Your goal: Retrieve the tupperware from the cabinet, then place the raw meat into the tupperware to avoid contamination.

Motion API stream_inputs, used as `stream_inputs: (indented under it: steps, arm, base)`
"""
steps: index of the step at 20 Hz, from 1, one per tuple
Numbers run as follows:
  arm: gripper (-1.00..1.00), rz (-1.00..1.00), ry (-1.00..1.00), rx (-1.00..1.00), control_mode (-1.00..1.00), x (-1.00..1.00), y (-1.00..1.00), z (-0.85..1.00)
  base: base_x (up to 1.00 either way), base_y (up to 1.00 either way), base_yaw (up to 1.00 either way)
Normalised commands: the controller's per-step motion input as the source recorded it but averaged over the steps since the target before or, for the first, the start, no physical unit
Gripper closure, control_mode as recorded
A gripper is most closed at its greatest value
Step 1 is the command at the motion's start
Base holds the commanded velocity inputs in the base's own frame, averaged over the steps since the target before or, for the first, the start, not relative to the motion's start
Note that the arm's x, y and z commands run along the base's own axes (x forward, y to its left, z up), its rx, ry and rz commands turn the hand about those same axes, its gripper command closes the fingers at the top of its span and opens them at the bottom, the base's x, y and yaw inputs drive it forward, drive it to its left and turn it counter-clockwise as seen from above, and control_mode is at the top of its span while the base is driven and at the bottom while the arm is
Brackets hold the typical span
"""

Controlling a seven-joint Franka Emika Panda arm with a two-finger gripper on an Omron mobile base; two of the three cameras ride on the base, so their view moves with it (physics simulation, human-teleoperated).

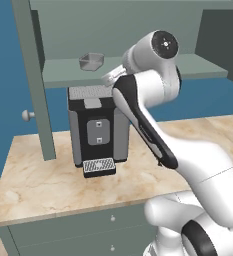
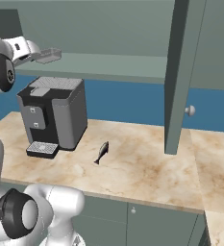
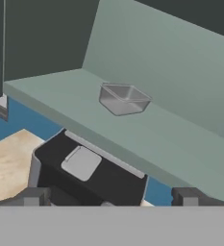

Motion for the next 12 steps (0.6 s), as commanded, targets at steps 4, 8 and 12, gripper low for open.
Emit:
stream_inputs:
  steps: [4,8,12]
  arm:
    - [-1.0,0.0,0.01,0.0,-1.0,0.11,0.09,0.0]
    - [-1.0,0.0,0.0,0.0,-1.0,0.11,0.09,0.0]
    - [-1.0,0.0,0.0,0.0,-1.0,0.12,0.08,0.0]
  base:
    - [0.0,0.0,0.0]
    - [0.0,0.0,0.0]
    - [0.0,0.0,0.0]
